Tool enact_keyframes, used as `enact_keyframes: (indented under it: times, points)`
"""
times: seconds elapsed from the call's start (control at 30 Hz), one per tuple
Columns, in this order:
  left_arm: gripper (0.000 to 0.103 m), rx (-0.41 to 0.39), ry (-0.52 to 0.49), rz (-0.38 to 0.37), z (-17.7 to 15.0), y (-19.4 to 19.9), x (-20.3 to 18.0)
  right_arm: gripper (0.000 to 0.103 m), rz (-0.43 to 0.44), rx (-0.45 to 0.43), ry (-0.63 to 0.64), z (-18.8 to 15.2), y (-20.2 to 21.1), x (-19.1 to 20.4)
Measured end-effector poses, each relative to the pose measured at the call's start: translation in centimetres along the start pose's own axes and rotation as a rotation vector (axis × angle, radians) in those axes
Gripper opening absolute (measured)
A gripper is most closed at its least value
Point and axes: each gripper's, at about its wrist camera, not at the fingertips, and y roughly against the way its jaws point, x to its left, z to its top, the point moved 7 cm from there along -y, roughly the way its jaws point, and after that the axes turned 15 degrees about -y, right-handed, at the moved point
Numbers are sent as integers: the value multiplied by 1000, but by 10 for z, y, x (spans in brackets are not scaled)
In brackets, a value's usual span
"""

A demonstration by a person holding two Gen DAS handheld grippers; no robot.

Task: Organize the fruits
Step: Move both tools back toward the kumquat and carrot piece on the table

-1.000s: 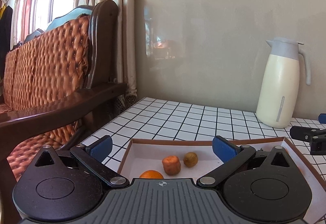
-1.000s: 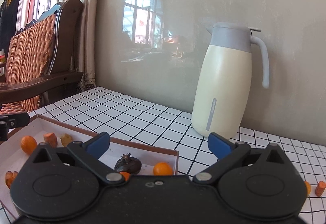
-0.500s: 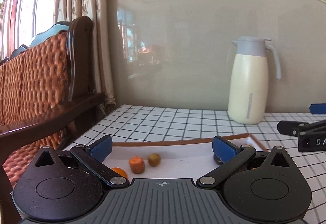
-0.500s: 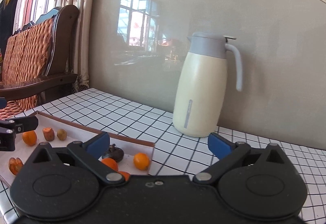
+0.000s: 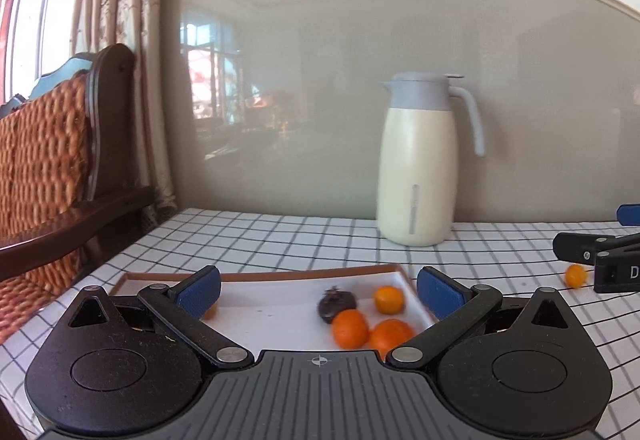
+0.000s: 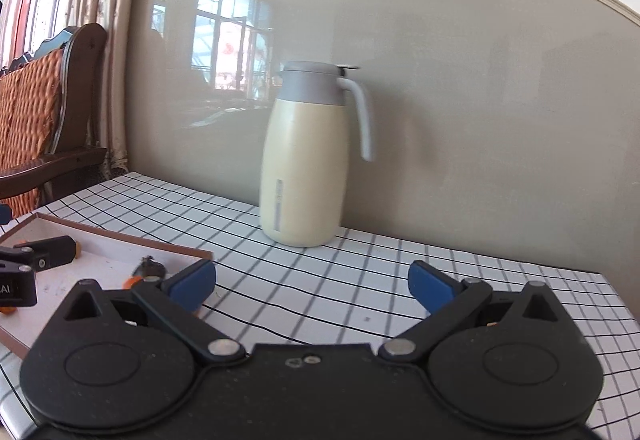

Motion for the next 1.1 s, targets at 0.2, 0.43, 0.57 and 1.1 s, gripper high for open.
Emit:
enact_keyframes:
  times: [0.2,0.43,0.57,1.1]
  points:
    - [103,-36,-14,-45,12,3,-38,97,-53,2,-22,-3,13,-38]
    - [103,-54,-85,-100,24,4,-84,97,-106,12,-57,-7,22,-77]
    - [103,-38,-62,-103,27,-1,-100,97,-136,18,-71,-11,24,-97]
    - [103,-53,-161,-208,38,-19,-182,89,-227,54,-94,-27,19,-158]
